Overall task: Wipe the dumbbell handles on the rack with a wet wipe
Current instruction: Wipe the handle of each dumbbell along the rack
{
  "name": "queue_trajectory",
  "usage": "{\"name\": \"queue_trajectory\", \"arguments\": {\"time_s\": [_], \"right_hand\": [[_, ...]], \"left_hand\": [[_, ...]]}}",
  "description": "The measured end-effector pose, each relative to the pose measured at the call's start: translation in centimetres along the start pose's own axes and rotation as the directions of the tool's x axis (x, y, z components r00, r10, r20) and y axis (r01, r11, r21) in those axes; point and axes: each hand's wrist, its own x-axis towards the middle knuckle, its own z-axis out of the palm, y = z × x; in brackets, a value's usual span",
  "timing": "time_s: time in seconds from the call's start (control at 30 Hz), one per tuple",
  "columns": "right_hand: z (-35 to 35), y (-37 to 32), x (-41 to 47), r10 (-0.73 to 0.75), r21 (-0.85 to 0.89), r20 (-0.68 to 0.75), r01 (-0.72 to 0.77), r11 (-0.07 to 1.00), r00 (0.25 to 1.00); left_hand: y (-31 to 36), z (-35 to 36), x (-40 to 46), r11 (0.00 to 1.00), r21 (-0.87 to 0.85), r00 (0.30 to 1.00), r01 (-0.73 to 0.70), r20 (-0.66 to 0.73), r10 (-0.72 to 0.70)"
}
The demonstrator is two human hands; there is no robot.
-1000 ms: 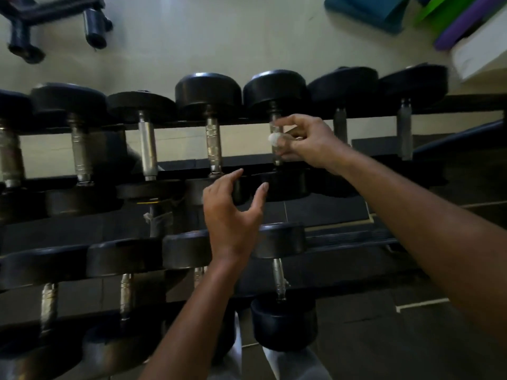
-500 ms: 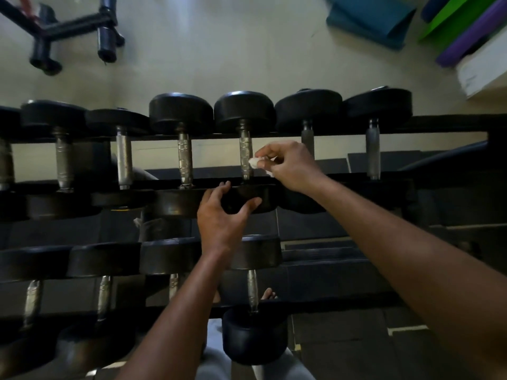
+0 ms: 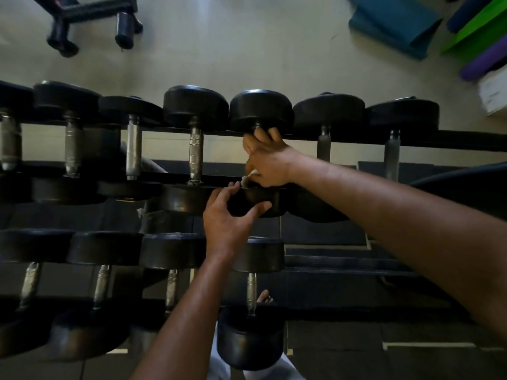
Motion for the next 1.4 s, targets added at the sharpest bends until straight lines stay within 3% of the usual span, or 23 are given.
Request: {"name": "queue_trajectory", "arguments": {"time_s": [0.13,0.4,0.6,0.87,1.1,1.3,1.4], "right_hand": [[-1.1,-1.5,2.1,0.035,-0.060,0.120,-0.028,0.998,0.992],[1.8,1.1,-2.2,0.125,0.319,-0.081,-0.094,0.943,0.989],[3.7,1.7,-3.7,0.253,0.684,0.001,-0.185,0.705,0.968],[4.6,1.7,-4.0,0.410,0.802,0.107,-0.323,0.502,0.906],[5.2,2.2,-2.0,0.416,0.740,0.158,-0.386,0.550,0.896],[4.1,2.8,-4.1,0.350,0.889,0.190,-0.312,0.336,0.917],[4.1,2.7,-4.8,0.356,0.905,0.197,-0.309,0.291,0.914]], "left_hand": [[0.2,-0.1,0.0,1.000,-0.007,1.000,-0.007,0.003,0.007],[0.0,0.0,0.1,1.000,-0.007,1.000,-0.012,-0.002,0.012],[-0.1,0.1,0.1,1.000,-0.017,1.000,0.001,-0.006,-0.001],[0.3,-0.2,0.2,1.000,-0.012,1.000,-0.006,0.003,0.006],[0.2,-0.2,0.2,1.000,-0.006,1.000,-0.013,0.014,0.013],[0.1,-0.4,0.2,1.000,-0.004,0.999,-0.006,0.032,0.006],[0.1,-0.4,0.2,1.000,-0.017,1.000,-0.003,0.031,0.004]]}}
